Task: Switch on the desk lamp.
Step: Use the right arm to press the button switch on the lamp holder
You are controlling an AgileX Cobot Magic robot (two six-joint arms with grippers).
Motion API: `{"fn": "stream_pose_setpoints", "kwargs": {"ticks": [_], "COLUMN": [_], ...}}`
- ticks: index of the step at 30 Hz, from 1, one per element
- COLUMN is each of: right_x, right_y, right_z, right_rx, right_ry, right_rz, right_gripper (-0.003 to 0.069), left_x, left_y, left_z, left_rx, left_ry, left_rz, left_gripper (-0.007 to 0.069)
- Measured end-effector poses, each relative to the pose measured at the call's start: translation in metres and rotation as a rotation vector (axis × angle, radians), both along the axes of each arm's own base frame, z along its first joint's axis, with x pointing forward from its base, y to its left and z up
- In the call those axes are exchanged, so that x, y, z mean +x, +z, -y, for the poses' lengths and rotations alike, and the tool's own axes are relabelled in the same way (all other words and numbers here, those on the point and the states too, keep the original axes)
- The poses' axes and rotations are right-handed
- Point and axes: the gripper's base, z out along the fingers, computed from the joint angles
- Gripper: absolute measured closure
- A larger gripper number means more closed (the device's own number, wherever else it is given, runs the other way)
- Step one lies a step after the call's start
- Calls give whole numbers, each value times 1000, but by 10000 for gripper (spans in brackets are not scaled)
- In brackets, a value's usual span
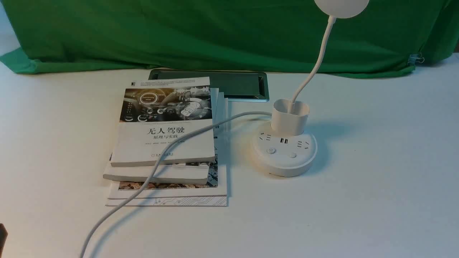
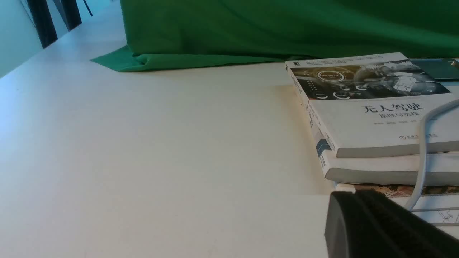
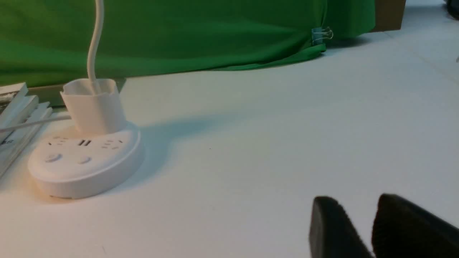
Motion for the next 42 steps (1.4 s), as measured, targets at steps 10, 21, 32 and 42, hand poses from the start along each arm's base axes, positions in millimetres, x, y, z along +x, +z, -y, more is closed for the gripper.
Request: {"fn": "stream_pose_setpoints", "kwargs": {"ticks": [10,21,32,42], "right_x": [0,0,0,0], "right_y": [0,0,0,0], "right_z": [0,0,0,0], "right_rx": [0,0,0,287], "right_ry": [0,0,0,-39], "right_rz": [0,0,0,-2], "right_gripper": [421,421,421,421], "left_x": [0,0,0,0], "left_y": [0,0,0,0], "left_z": [0,0,0,0], "left_rx": [0,0,0,0], "left_ry": [0,0,0,0], "left_rz": [0,0,0,0], "left_gripper": [603,603,603,603]}}
